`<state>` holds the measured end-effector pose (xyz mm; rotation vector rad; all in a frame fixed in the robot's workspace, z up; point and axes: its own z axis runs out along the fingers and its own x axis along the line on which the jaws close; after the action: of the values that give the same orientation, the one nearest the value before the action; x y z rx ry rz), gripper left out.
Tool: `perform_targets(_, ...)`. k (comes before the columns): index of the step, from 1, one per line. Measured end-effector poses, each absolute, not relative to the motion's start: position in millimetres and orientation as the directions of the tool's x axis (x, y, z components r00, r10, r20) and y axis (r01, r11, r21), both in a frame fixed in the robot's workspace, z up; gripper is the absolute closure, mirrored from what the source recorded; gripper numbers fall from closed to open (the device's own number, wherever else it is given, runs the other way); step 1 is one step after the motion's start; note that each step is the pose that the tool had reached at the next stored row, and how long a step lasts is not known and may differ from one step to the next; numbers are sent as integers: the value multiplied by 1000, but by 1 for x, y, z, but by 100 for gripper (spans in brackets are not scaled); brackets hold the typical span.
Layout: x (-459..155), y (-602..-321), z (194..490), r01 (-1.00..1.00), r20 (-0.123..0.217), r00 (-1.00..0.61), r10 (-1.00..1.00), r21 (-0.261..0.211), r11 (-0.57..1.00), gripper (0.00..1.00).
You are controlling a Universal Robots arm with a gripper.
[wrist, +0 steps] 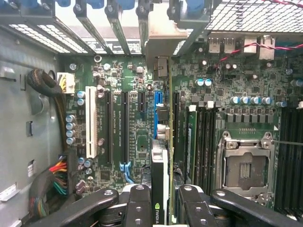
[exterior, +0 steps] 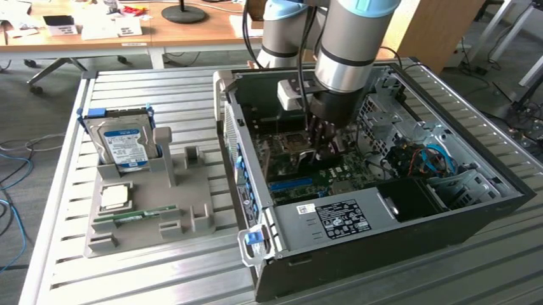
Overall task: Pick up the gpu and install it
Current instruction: 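Insert the gpu into the slot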
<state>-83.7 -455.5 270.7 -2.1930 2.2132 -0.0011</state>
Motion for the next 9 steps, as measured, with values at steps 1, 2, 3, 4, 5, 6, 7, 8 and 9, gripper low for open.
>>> perform_targets(1, -85, -456, 270, -1000, -18, -10, -1000, -19, 11, 73)
perform_targets(2, -85, -456, 270, -1000, -17, -11, -1000, -19, 12, 73)
perform_targets(3, -86, -456, 270, -1000, -17, -12, -1000, -19, 13, 73)
perform_targets(4, -86, -456, 269, -1000, -17, -13, -1000, -19, 13, 73)
perform_targets(5, -87, -456, 269, -1000, -17, -14, -1000, -19, 14, 73)
perform_targets(6, -87, -456, 269, -1000, -17, -14, -1000, -19, 15, 73)
perform_targets(7, -87, -456, 268, -1000, -17, -15, -1000, -19, 15, 73)
perform_targets(8, -87, -456, 268, -1000, -17, -17, -1000, -19, 17, 73)
perform_targets(9, -88, -456, 267, -1000, -17, -18, -1000, -19, 19, 73)
